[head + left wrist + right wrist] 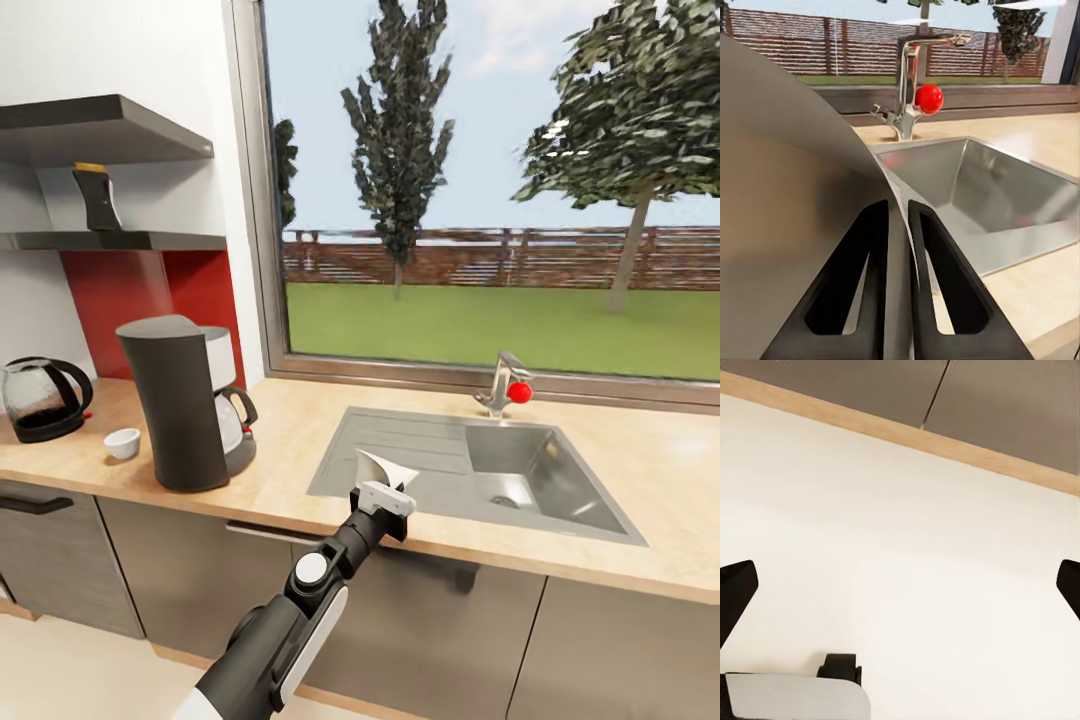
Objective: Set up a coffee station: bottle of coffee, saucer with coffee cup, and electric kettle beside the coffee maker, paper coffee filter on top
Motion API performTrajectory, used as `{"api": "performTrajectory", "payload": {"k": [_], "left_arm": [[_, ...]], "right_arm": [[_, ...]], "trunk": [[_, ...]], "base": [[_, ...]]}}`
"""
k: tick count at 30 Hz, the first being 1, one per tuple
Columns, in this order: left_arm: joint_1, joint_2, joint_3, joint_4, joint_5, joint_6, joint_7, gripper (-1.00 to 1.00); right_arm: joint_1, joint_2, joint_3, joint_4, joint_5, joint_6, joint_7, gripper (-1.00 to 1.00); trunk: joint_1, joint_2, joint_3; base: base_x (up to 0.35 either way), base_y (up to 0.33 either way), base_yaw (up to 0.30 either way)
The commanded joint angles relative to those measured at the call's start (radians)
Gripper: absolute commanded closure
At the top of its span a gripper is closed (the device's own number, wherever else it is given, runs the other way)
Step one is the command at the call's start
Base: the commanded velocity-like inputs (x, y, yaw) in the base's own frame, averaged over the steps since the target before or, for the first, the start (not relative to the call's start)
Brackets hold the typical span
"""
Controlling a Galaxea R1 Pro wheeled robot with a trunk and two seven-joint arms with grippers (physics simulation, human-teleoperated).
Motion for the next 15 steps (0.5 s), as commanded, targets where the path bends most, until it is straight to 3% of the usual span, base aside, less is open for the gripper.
{"api": "performTrajectory", "payload": {"k": [1,6,15], "left_arm": [[-0.001,0.0,0.0,-0.001,0.008,0.004,-0.003,1.0],[-0.001,0.0,0.0,0.0,0.008,0.004,-0.003,1.0],[-0.001,0.0,0.0,0.0,0.007,0.004,-0.004,1.0]], "right_arm": [[-0.001,0.0,0.002,0.001,0.004,-0.003,0.0,-1.0],[-0.001,0.0,0.002,0.001,0.004,-0.003,0.0,-1.0],[-0.001,0.0,0.002,0.001,0.004,-0.004,0.0,-1.0]], "trunk": [[-0.004,0.006,0.002],[-0.023,0.041,0.018],[-0.023,0.041,0.018]], "base": [[0.0,0.0,0.0],[0.0,0.0,0.0],[0.0,0.0,0.039]]}}
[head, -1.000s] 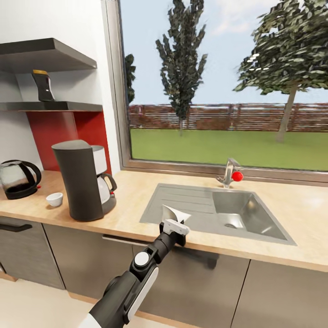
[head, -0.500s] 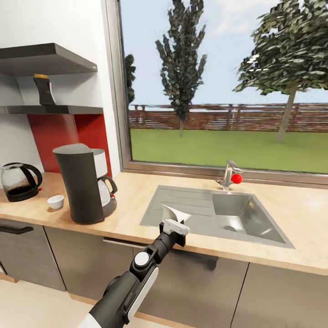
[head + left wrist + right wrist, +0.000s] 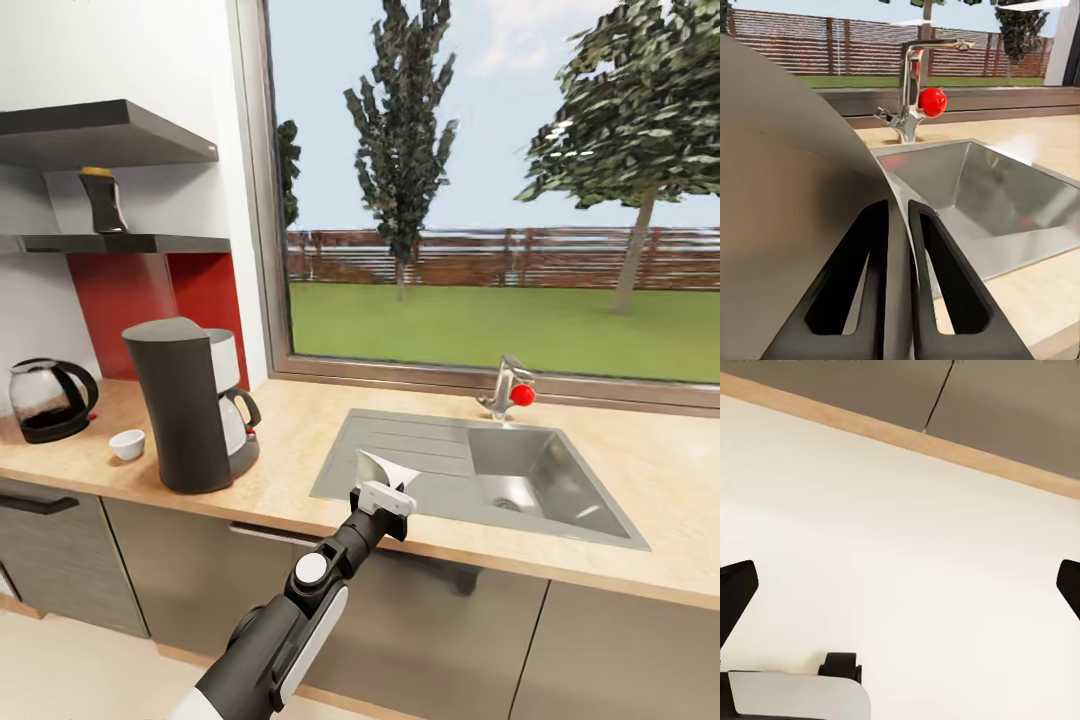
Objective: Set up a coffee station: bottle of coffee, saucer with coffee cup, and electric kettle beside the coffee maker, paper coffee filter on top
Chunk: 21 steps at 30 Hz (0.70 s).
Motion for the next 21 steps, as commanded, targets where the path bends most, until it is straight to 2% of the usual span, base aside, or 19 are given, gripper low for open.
{"api": "performTrajectory", "payload": {"k": [1,8,13,21], "left_arm": [[-0.001,0.0,0.0,0.0,0.007,0.004,-0.003,1.0],[-0.001,0.0,0.0,0.0,0.008,0.004,-0.002,1.0],[-0.001,0.0,0.0,0.0,0.007,0.004,-0.002,1.0],[-0.001,0.0,0.0,0.0,0.008,0.004,-0.002,1.0]], "right_arm": [[-0.001,-0.001,0.002,0.0,0.004,-0.003,0.0,-1.0],[0.0,-0.001,0.002,0.0,0.004,-0.003,0.0,-1.0],[0.0,-0.001,0.001,0.0,0.004,-0.003,0.0,-1.0],[0.0,0.001,0.002,0.0,0.004,-0.002,0.0,-1.0]], "trunk": [[0.0,-0.001,-0.001],[0.0,-0.001,-0.001],[0.0,-0.001,-0.001],[0.0,-0.001,-0.001]], "base": [[0.0,0.0,0.182],[0.092,0.0,0.134],[0.225,0.0,0.023],[0.033,0.0,0.002]]}}
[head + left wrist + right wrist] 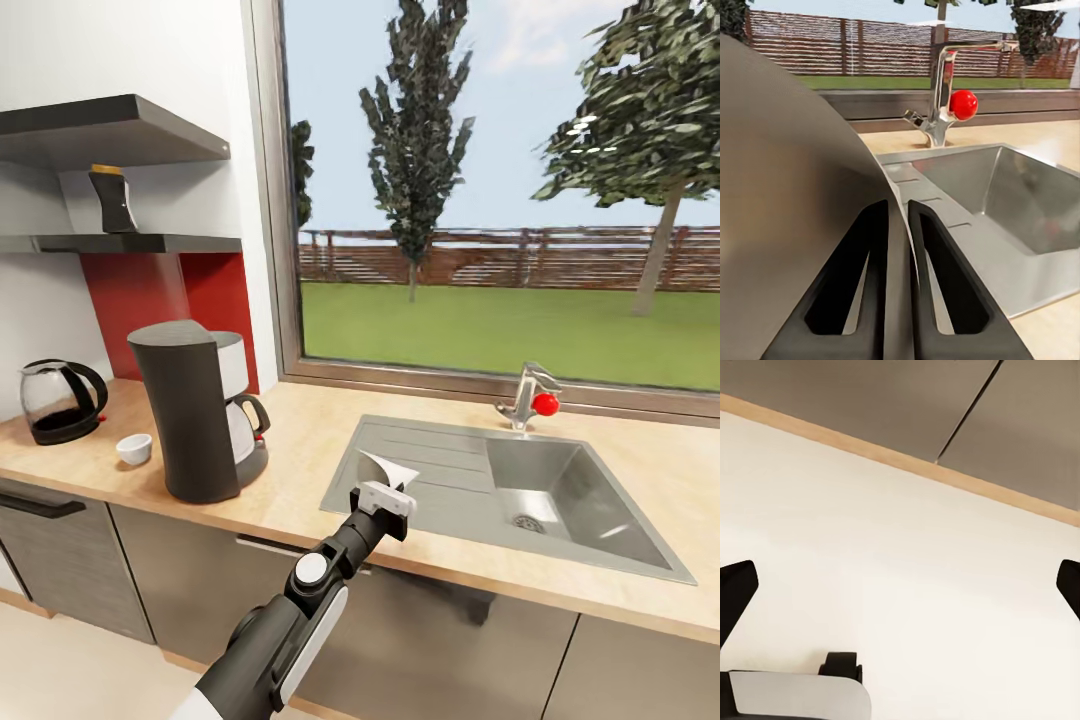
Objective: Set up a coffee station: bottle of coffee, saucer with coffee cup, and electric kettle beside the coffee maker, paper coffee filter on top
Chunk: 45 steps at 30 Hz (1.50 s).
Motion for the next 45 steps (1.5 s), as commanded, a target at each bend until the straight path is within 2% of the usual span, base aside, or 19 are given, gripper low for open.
{"api": "performTrajectory", "payload": {"k": [1,6,8,11,16,17,21,23,25,26,28,29,30,32,35,38,41,43,45], "left_arm": [[-0.001,0.0,0.0,-0.001,0.007,0.004,-0.003,1.0],[-0.001,0.0,-0.003,-0.002,0.016,0.007,0.0,1.0],[-0.001,0.0,-0.008,-0.017,0.085,0.015,0.004,1.0],[-0.001,0.0,-0.009,-0.042,0.115,0.035,0.02,1.0],[-0.001,0.0,-0.009,-0.236,0.132,0.311,0.098,1.0],[-0.001,0.0,-0.008,-0.291,0.132,0.392,0.109,1.0],[-0.033,0.0,-0.005,-0.372,0.133,0.546,0.117,1.0],[-0.097,0.0,-0.003,-0.391,0.133,0.644,0.118,1.0],[-0.196,0.0,0.01,-0.402,0.133,0.794,0.117,1.0],[-0.275,0.0,0.042,-0.403,0.14,0.873,0.115,1.0],[-0.36,0.0,0.094,-0.393,0.166,0.917,0.103,1.0],[-0.36,0.0,0.094,-0.393,0.166,0.917,0.103,1.0],[-0.465,0.0,0.155,-0.335,0.211,0.94,0.087,1.0],[-0.532,0.0,0.184,-0.282,0.234,0.95,0.081,1.0],[-0.744,0.0,0.223,-0.068,0.27,0.967,0.072,1.0],[-0.877,0.0,0.231,0.086,0.279,0.972,0.061,1.0],[-1.034,0.0,0.234,0.271,0.283,0.975,-0.024,1.0],[-1.085,0.0,0.229,0.328,0.282,0.976,-0.083,1.0],[-1.125,0.0,0.199,0.369,0.282,0.976,-0.149,1.0]], "right_arm": [[0.0,0.0,0.002,0.001,0.004,-0.003,0.0,-1.0],[-0.001,0.0,0.001,0.002,0.004,-0.002,0.0,-1.0],[-0.001,0.0,0.001,0.002,0.004,-0.004,-0.001,-1.0],[-0.001,0.0,0.001,0.002,0.004,-0.004,-0.002,-1.0],[-0.001,0.0,0.002,0.003,0.004,-0.004,-0.002,-1.0],[-0.001,0.0,0.002,0.003,0.004,-0.004,-0.002,-1.0],[-0.001,0.001,0.002,0.003,0.004,-0.004,-0.002,-1.0],[-0.001,0.001,0.001,0.003,0.004,-0.004,-0.002,-1.0],[-0.001,0.001,0.001,0.004,0.004,-0.004,-0.002,-1.0],[-0.001,0.001,0.001,0.003,0.004,-0.004,-0.002,-1.0],[-0.001,0.001,0.001,0.003,0.004,-0.004,-0.002,-1.0],[-0.001,0.001,0.001,0.003,0.004,-0.004,-0.002,-1.0],[-0.001,0.001,0.001,0.003,0.004,-0.004,-0.002,-1.0],[-0.001,0.001,0.001,0.003,0.004,-0.004,-0.002,-1.0],[-0.001,0.0,0.002,0.004,0.005,-0.004,-0.002,-1.0],[-0.001,0.0,0.002,0.004,0.005,-0.004,-0.002,-1.0],[-0.001,0.0,0.002,0.004,0.005,-0.004,-0.002,-1.0],[0.0,0.0,0.002,0.004,0.005,-0.004,-0.002,-1.0],[0.0,0.0,0.002,0.004,0.005,-0.004,-0.002,-1.0]], "trunk": [[0.0,-0.001,-0.001],[0.0,-0.001,-0.001],[0.0,-0.001,-0.001],[0.0,-0.001,-0.001],[0.0,-0.001,-0.001],[0.0,-0.001,-0.001],[0.0,-0.001,-0.001],[0.0,-0.001,-0.001],[0.0,-0.001,-0.001],[0.0,-0.001,-0.001],[0.0,-0.001,-0.001],[0.0,-0.001,-0.001],[0.0,-0.001,-0.001],[0.0,-0.001,-0.001],[0.0,-0.001,-0.001],[0.0,-0.001,-0.001],[0.0,-0.001,-0.001],[0.0,-0.001,-0.001],[0.0,-0.001,-0.001]], "base": [[0.003,0.0,0.0],[0.0,0.0,0.0],[0.0,0.0,0.0],[0.0,0.0,0.0],[0.0,0.0,0.0],[0.0,0.0,0.0],[0.0,0.0,0.0],[0.0,0.0,0.0],[0.0,0.0,0.0],[0.0,0.0,0.0],[0.0,0.0,0.0],[0.0,0.0,0.0],[0.0,0.0,0.0],[0.0,0.0,0.0],[0.0,0.0,0.0],[0.0,0.0,0.0],[0.0,0.0,0.0],[0.0,0.0,0.0],[0.0,0.0,0.0]]}}
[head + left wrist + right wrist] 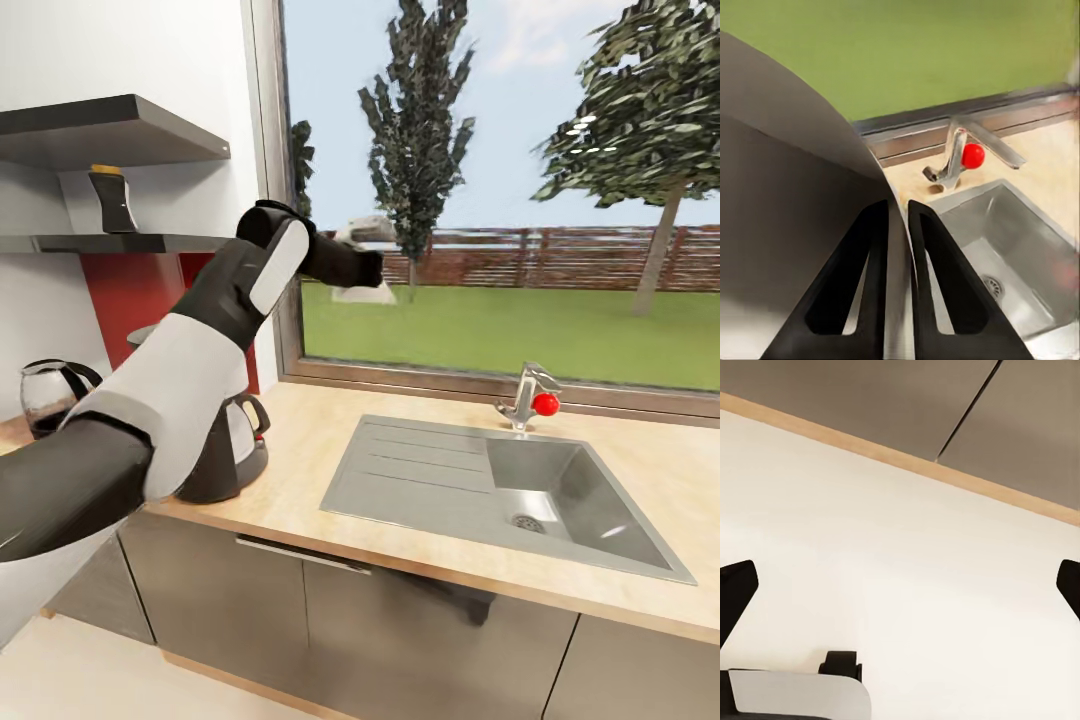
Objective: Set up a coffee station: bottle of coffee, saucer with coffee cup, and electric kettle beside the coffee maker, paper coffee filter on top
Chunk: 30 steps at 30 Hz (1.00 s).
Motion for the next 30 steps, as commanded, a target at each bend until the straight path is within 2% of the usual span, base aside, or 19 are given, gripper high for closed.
{"api": "performTrajectory", "payload": {"k": [1,2,4,5,6,8,9,11,12,13,14,17,19,30], "left_arm": [[-0.026,0.005,-0.046,0.021,-0.015,0.001,-0.068,1.0],[-0.036,0.022,-0.078,0.028,-0.015,0.001,-0.099,1.0],[-0.069,0.101,-0.238,0.039,-0.023,-0.001,-0.263,1.0],[-0.077,0.118,-0.272,0.04,-0.027,-0.002,-0.306,1.0],[-0.092,0.145,-0.324,0.041,-0.052,-0.003,-0.387,1.0],[-0.103,0.163,-0.359,0.043,-0.104,-0.005,-0.452,1.0],[-0.109,0.175,-0.38,0.043,-0.179,-0.006,-0.502,1.0],[-0.113,0.183,-0.395,0.044,-0.265,-0.006,-0.547,1.0],[-0.116,0.188,-0.403,0.045,-0.348,-0.007,-0.598,1.0],[-0.117,0.19,-0.406,0.046,-0.384,-0.007,-0.627,1.0],[-0.119,0.193,-0.41,0.046,-0.438,-0.008,-0.685,1.0],[-0.12,0.196,-0.414,0.045,-0.495,-0.01,-0.752,1.0],[-0.122,0.197,-0.416,0.045,-0.523,-0.011,-0.784,1.0],[-0.123,0.199,-0.417,0.053,-0.541,-0.013,-0.799,1.0]], "right_arm": [[-0.001,0.0,0.002,0.0,0.004,-0.003,0.0,-1.0],[-0.001,0.0,0.002,0.0,0.004,-0.003,0.0,-1.0],[-0.001,0.0,0.002,0.0,0.004,-0.003,0.0,-1.0],[-0.001,0.0,0.002,0.0,0.004,-0.003,0.0,-1.0],[-0.001,0.0,0.002,0.0,0.004,-0.003,0.0,-1.0],[-0.001,0.0,0.002,0.0,0.004,-0.003,0.0,-1.0],[-0.001,0.0,0.002,0.0,0.004,-0.003,0.0,-1.0],[-0.001,0.0,0.002,0.0,0.004,-0.003,0.0,-1.0],[-0.001,0.0,0.002,0.0,0.004,-0.003,0.0,-1.0],[-0.001,0.0,0.002,0.0,0.004,-0.003,0.0,-1.0],[-0.001,0.0,0.002,0.0,0.004,-0.003,0.0,-1.0],[-0.001,0.0,0.002,0.0,0.004,-0.003,0.0,-1.0],[-0.001,0.0,0.002,0.0,0.004,-0.003,0.0,-1.0],[-0.001,-0.001,0.002,0.001,0.013,-0.003,0.0,-1.0]], "trunk": [[0.0,-0.001,-0.001],[0.0,-0.001,-0.001],[0.0,-0.001,-0.001],[0.0,-0.001,-0.001],[0.0,-0.001,-0.001],[0.0,-0.001,-0.001],[0.0,-0.001,-0.001],[0.0,-0.001,-0.001],[0.0,-0.001,-0.001],[0.0,-0.001,-0.001],[0.0,-0.001,-0.001],[0.0,-0.001,-0.001],[0.0,-0.001,-0.001],[0.0,-0.001,-0.001]], "base": [[0.0,0.0,0.0],[0.0,0.0,0.0],[0.0,0.0,0.0],[0.0,0.0,0.0],[0.0,0.0,0.0],[0.0,0.0,0.0],[0.0,0.0,0.0],[0.0,0.0,0.0],[0.0,0.0,0.0],[0.0,0.0,0.0],[0.0,0.0,0.0],[0.0,0.0,0.0],[0.0,0.0,0.0],[0.017,0.01,0.0]]}}
